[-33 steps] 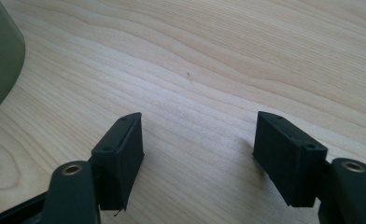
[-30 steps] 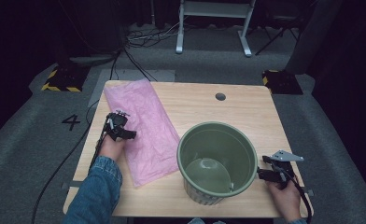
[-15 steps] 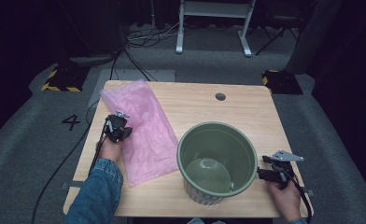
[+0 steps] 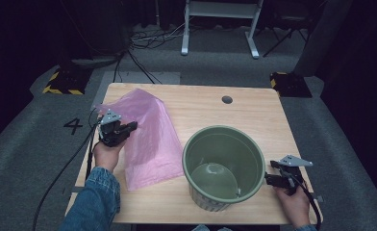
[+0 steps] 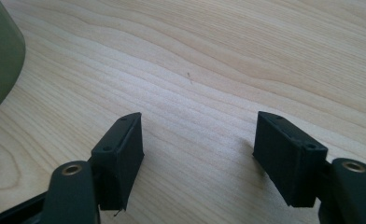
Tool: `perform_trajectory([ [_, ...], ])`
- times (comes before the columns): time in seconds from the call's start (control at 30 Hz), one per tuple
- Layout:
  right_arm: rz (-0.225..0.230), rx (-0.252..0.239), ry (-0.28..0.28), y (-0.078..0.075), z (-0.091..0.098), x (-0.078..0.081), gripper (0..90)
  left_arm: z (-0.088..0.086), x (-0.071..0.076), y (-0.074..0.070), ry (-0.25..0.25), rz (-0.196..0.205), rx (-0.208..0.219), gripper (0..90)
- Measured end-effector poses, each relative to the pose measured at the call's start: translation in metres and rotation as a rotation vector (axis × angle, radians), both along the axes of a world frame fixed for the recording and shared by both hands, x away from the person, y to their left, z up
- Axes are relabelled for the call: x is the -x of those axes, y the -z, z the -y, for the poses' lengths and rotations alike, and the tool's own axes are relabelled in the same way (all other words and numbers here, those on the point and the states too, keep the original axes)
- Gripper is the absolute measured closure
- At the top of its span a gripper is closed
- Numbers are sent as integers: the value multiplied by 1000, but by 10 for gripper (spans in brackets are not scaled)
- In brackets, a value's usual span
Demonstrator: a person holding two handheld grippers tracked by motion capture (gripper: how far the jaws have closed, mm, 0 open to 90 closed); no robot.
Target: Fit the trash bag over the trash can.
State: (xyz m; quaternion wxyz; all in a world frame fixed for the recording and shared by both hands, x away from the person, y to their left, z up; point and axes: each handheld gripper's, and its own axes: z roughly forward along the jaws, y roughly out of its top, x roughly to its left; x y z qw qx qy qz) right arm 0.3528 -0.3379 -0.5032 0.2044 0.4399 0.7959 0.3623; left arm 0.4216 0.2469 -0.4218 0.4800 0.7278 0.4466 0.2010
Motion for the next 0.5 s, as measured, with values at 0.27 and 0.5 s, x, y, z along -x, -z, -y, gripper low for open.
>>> perform_trajectory([
  [0.27, -1, 0, -39, 0, -4, 2, 331, -1, 9, -33, 15, 71, 55, 888],
  [0.5, -2, 0, -116, 0, -14, 6, 332, -1, 15, -59, 16, 119, 47, 888],
])
